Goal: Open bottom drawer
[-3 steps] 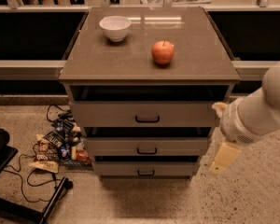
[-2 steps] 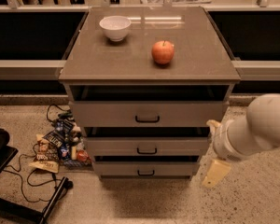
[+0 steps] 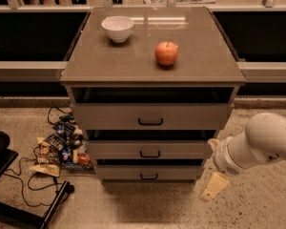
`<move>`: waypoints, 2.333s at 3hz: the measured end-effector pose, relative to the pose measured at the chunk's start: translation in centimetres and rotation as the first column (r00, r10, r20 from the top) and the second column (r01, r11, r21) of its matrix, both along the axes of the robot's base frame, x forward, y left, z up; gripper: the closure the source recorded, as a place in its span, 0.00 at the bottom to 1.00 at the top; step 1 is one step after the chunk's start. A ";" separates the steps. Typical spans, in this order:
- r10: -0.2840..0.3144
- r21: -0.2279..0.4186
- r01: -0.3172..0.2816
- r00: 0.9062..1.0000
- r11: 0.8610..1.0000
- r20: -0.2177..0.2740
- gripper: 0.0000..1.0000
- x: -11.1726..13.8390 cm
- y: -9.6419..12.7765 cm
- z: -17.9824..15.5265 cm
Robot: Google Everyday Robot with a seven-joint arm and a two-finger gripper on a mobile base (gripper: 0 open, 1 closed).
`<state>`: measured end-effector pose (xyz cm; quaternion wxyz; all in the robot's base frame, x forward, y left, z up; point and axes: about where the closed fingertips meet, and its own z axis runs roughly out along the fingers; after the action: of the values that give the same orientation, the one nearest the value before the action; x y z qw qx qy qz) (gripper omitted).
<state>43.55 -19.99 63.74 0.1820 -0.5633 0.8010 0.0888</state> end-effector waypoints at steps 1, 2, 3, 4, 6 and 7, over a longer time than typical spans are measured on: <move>0.008 -0.042 -0.010 0.999 0.999 -0.033 0.00 0.0 0.7 -1.7; 0.050 -0.099 -0.057 0.996 0.993 -0.074 0.00 0.2 1.1 -6.7; 0.086 -0.108 -0.096 0.991 0.989 -0.099 0.00 1.0 0.6 -12.3; 0.108 -0.101 -0.121 0.986 0.988 -0.123 0.00 1.8 0.2 -17.1; 0.133 -0.056 -0.143 0.979 0.988 -0.157 0.00 3.1 0.9 -24.5; 0.136 -0.031 -0.146 0.967 0.989 -0.214 0.00 3.2 2.4 -28.0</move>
Offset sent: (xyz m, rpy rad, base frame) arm 0.0107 0.0123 -0.1482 -0.1855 0.1213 0.1257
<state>46.77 -17.59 35.75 0.0761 -0.6102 0.7756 0.1423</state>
